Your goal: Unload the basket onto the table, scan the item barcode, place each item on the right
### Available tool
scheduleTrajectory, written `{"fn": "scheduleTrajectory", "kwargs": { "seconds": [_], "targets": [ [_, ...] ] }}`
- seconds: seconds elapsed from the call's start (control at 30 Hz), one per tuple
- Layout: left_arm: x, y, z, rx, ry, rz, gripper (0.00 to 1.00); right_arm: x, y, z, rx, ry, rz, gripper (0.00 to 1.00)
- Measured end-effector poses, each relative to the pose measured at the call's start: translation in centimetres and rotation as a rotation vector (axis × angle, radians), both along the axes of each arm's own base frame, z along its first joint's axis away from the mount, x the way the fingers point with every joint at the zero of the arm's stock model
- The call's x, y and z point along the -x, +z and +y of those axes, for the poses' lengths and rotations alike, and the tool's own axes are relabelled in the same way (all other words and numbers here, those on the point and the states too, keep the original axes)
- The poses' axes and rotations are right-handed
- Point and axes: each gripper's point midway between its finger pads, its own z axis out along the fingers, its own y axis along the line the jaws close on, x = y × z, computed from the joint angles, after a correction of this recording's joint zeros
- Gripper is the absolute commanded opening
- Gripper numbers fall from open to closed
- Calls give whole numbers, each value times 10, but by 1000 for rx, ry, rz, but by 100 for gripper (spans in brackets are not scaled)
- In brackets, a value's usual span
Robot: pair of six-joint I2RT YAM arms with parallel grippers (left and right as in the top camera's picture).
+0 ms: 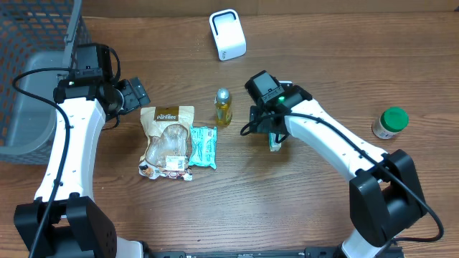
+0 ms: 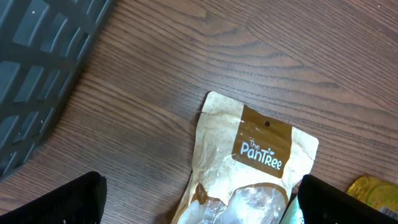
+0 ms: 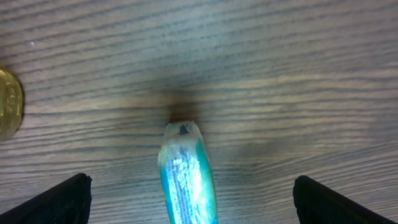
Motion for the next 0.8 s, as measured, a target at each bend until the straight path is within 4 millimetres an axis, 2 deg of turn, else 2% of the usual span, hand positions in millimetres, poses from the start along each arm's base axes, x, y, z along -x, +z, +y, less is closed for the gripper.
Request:
{"fn": "scheduleTrajectory", "kwargs": {
  "seconds": [0.27, 0.8],
  "targets": [
    [0, 0, 0, 0, 0, 0, 100, 2, -4, 7, -70, -2, 31, 100],
    [0, 0, 0, 0, 0, 0, 100, 4, -5, 8, -78, 1, 42, 100]
  ]
}}
